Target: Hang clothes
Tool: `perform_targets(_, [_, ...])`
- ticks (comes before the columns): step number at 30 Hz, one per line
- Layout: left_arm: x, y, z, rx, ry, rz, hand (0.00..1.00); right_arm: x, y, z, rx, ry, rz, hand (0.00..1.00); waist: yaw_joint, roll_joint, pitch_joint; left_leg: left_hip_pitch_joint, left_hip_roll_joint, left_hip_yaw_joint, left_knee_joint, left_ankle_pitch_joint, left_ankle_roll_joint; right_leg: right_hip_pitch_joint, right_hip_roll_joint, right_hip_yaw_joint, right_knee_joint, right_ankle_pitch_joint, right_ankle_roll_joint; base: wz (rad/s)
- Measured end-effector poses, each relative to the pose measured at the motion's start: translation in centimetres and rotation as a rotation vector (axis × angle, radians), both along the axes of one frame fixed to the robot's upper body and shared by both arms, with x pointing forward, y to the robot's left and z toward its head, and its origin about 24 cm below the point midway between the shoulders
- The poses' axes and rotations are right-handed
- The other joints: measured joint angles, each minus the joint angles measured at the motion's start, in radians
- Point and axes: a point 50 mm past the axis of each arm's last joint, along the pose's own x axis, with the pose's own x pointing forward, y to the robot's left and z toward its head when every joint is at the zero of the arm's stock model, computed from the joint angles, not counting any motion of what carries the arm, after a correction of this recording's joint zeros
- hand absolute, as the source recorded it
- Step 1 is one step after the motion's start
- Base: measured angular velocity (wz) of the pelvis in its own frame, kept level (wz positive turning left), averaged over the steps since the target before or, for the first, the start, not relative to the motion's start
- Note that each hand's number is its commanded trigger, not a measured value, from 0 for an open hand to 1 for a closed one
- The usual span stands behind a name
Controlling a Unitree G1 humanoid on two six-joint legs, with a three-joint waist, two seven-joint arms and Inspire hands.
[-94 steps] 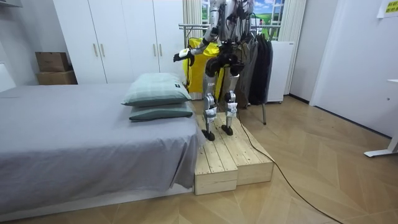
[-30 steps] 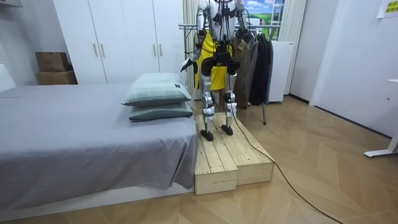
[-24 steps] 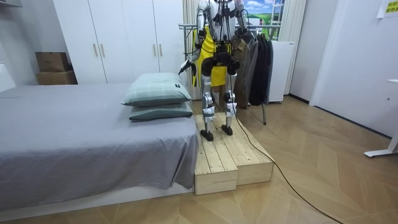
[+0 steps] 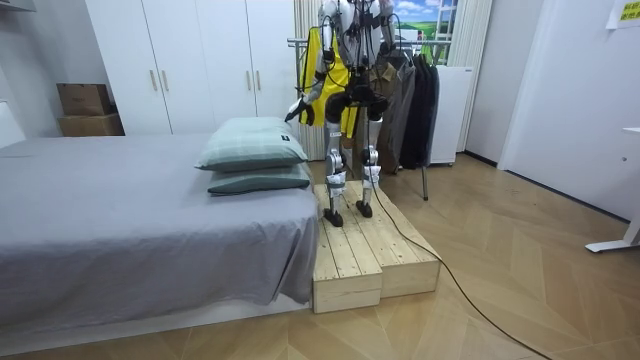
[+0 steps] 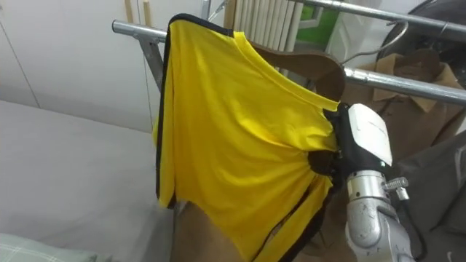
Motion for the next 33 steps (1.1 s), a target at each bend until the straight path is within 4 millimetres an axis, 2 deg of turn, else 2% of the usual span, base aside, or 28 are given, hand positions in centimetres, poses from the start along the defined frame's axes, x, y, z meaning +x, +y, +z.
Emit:
perform_targets(4, [0.1,0.0,0.0,0.001,-0.001,-0.001,0.00,1.3,-0.6,-0.4,0.047,0.077,0.007,1.00,-0.001,0.000,0.0000,-0.003,0.001,-0.008,0.000,0.000,0.000,0.000,-0.001,-0.007,-0.002,0.000,0.000,0.04])
perform_targets(9, [0.5,-0.1,0.1,-0.001,-0.010,-0.006,0.00,1.9,-0.8,-0.5,0.073,0.133,0.038,1.00,-0.006,0.000,-0.0001,-0.017,0.002,-0.020,0.001,0.000,0.000,-0.002,-0.003,-0.019,-0.003,0.000,-0.001,0.06])
perform_targets(12, [0.9,-0.3,0.2,-0.007,-0.013,-0.019,0.00,1.9,-1.4,-1.0,0.112,0.170,0.042,1.00,-0.004,0.000,0.0000,-0.017,0.002,-0.032,0.002,0.000,0.000,0.003,-0.008,-0.046,-0.003,0.000,-0.001,0.12])
perform_targets(15, [1.1,-0.3,0.3,-0.010,-0.024,-0.023,0.00,2.5,-1.7,-1.2,0.134,0.217,0.058,1.00,-0.002,0.000,0.0004,-0.019,-0.001,-0.034,0.001,0.000,0.000,0.003,-0.012,-0.048,-0.003,0.000,-0.001,0.03])
perform_targets(20, [1.7,-0.2,0.8,-0.014,-0.073,-0.040,0.00,3.1,-1.6,-1.4,0.135,0.285,0.109,1.00,-0.001,-0.017,0.0074,-0.028,-0.006,-0.040,0.006,0.001,-0.001,-0.003,-0.018,-0.055,-0.002,0.000,0.000,0.04])
perform_targets(25, [2.2,0.3,1.4,-0.004,-0.110,-0.048,0.00,3.3,-2.2,-1.9,0.137,0.353,0.127,1.00,0.002,-0.031,0.0062,-0.036,-0.007,-0.057,0.009,0.001,-0.001,-0.005,-0.021,-0.076,-0.009,0.001,0.001,0.11])
perform_targets(29, [2.4,0.4,1.6,-0.002,-0.126,-0.053,0.00,3.1,-2.6,-2.6,0.137,0.421,0.144,1.00,0.006,-0.032,0.0061,-0.032,-0.006,-0.068,0.009,0.001,-0.001,0.009,-0.022,-0.098,-0.018,0.001,0.001,0.11])
perform_targets(33, [2.5,0.3,1.6,-0.017,-0.138,-0.058,0.00,2.7,-2.9,-4.1,0.135,0.516,0.150,1.00,0.016,-0.032,0.0062,-0.031,-0.005,-0.085,0.009,0.001,-0.001,0.023,-0.025,-0.117,-0.020,0.001,0.001,0.08])
